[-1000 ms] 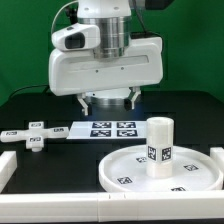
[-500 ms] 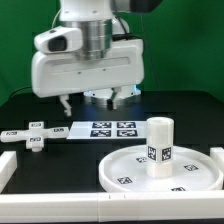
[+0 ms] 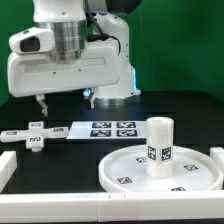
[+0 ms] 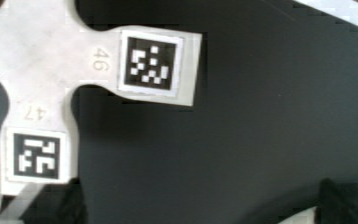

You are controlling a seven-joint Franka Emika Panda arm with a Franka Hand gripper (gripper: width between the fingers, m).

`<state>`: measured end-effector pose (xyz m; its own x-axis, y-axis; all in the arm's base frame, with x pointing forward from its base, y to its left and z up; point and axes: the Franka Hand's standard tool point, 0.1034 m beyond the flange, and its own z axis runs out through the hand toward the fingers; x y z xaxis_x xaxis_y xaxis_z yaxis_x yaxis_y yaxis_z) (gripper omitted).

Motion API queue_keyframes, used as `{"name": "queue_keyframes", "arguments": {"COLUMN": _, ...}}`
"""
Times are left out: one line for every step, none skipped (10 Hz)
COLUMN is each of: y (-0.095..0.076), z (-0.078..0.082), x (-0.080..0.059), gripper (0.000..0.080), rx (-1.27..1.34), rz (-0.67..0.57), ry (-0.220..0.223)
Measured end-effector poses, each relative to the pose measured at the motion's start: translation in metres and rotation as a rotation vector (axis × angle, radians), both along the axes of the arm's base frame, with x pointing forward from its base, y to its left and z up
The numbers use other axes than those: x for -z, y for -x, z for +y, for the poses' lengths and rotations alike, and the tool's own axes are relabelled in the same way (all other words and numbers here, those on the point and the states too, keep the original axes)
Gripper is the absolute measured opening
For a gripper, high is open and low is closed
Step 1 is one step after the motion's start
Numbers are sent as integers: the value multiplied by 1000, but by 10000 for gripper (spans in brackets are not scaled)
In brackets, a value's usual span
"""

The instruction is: Assemble round table

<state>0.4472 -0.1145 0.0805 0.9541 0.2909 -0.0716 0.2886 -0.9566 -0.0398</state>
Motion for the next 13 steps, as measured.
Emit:
{"name": "queue_keyframes", "arguments": {"y": 1, "z": -2, "x": 1, "gripper": 649, "rx": -16, "rz": 1, "ry": 0}}
{"name": "queue_keyframes", "arguments": {"y": 2, "z": -12, "x": 3, "gripper": 649, "rx": -165, "rz": -4, "ry": -5}}
{"name": "queue_keyframes", "arguments": {"y": 2, "z": -23, "x": 2, "gripper": 649, "rx": -250, "rz": -23, "ry": -2}}
{"name": "queue_keyframes", "arguments": {"y": 1, "z": -36, "x": 0, "gripper": 649, "rx": -307, "rz": -30, "ry": 0}}
{"name": "queue_keyframes", "arguments": {"y": -2, "z": -47, "x": -2, "gripper": 649, "rx": -311, "rz": -36, "ry": 4}}
{"name": "queue_keyframes", "arguments": {"y": -1, "z": -45, "x": -2, "gripper": 649, "rx": -303, "rz": -34, "ry": 3}}
{"name": "queue_keyframes", "arguments": {"y": -1, "z": -44, "x": -1, "gripper": 649, "rx": -306, "rz": -33, "ry": 2}}
{"name": "queue_keyframes", "arguments": {"y": -1, "z": -45, "x": -1, "gripper": 649, "rx": -306, "rz": -33, "ry": 2}}
{"name": "queue_keyframes", "arguments": {"y": 0, "z": -46, "x": 0, "gripper": 649, "rx": -341, "rz": -33, "ry": 2}}
{"name": "queue_keyframes", "arguments": {"y": 1, "z": -54, "x": 4, "gripper": 649, "rx": -450, "rz": -31, "ry": -1}}
{"name": "queue_keyframes", "arguments": {"y": 0, "z": -57, "x": 6, "gripper": 649, "rx": -485, "rz": -29, "ry": -3}}
{"name": "queue_keyframes", "arguments": {"y": 0, "z": -59, "x": 6, "gripper": 649, "rx": -517, "rz": -30, "ry": -5}}
{"name": "queue_keyframes", "arguments": {"y": 0, "z": -58, "x": 6, "gripper": 649, "rx": -514, "rz": -29, "ry": -5}}
